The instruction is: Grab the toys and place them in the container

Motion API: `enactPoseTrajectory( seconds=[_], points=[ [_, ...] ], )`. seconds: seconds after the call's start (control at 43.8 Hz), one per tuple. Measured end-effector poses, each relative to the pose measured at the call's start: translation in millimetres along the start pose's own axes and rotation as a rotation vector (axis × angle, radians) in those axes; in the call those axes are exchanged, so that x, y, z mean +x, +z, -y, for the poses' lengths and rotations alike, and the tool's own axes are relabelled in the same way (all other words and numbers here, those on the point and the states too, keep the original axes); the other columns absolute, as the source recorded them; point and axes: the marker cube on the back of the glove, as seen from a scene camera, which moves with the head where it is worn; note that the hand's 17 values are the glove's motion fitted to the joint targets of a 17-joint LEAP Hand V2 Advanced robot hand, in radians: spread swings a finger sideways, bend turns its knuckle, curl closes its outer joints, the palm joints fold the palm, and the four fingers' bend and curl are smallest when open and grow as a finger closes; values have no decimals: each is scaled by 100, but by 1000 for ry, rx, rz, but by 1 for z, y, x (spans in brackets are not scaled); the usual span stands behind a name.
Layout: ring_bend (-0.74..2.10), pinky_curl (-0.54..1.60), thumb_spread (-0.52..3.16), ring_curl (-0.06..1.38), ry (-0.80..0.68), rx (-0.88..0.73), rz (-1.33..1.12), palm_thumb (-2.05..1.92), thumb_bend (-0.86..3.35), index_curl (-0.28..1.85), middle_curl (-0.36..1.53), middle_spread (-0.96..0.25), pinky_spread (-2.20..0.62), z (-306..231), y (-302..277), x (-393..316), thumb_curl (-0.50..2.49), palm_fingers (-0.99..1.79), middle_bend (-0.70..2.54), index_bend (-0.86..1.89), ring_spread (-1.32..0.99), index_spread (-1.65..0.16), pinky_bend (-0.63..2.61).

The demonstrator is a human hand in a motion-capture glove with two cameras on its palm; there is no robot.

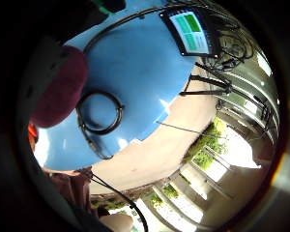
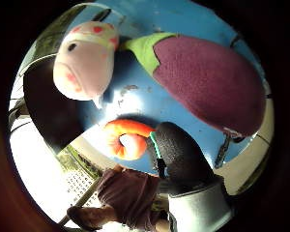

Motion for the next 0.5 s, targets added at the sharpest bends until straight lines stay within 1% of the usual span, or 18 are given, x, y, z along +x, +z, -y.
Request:
enactPoseTrajectory(
  seconds=[0.023,0.046,0.069,0.091,0.114,0.137,0.183,0.206,0.343,0.366,0.411,0.434,0.457,0.48,0.503],
  points=[
    [50,31,137,25,-8,2,-15,16,7,13,27,-3,0,3,7,-1,28,-2,28,11,-6,-20,76],
    [48,32,137,24,-16,17,-32,15,6,13,27,-3,0,6,13,-2,28,-9,25,10,-6,-20,78],
    [73,26,142,32,-25,44,-51,28,14,14,36,-5,-4,9,17,-2,31,47,57,17,-14,-21,60],
    [73,22,143,26,-32,80,-67,30,15,10,35,-6,-5,11,19,-2,32,50,58,14,-17,-21,55],
    [82,20,146,28,-38,117,-76,38,20,12,39,-7,-9,12,21,-2,34,73,69,20,-21,-21,48],
    [86,21,149,28,-42,150,-77,43,23,11,38,-9,-16,14,22,-2,35,90,70,19,-23,-20,56],
    [92,22,151,30,-46,189,-50,52,29,11,40,-11,-26,17,23,0,37,112,71,19,-26,-21,63],
    [93,23,152,32,-47,198,-24,56,31,14,42,-12,-29,18,23,0,38,119,75,23,-27,-22,63],
    [104,29,152,42,-46,257,121,74,40,21,49,-14,-42,26,21,1,45,132,87,30,-31,-22,66],
    [107,29,148,43,-41,267,134,76,40,23,50,-13,-43,27,21,1,47,136,91,33,-31,-22,64],
    [109,30,151,45,-29,284,148,86,46,28,52,-14,-44,29,20,-2,51,151,95,50,-30,-19,62],
    [111,31,151,45,-24,291,147,88,47,30,52,-14,-45,30,19,-4,52,150,96,54,-30,-19,62],
    [111,31,146,45,-22,298,138,85,44,27,53,-14,-46,30,17,-6,52,137,98,46,-31,-19,65],
    [113,31,152,46,-21,303,121,92,50,35,53,-14,-46,29,14,-9,55,153,97,65,-30,-17,63],
    [114,32,153,47,-22,307,99,94,52,36,53,-14,-46,29,11,-12,56,153,98,71,-29,-16,63]
  ],
)
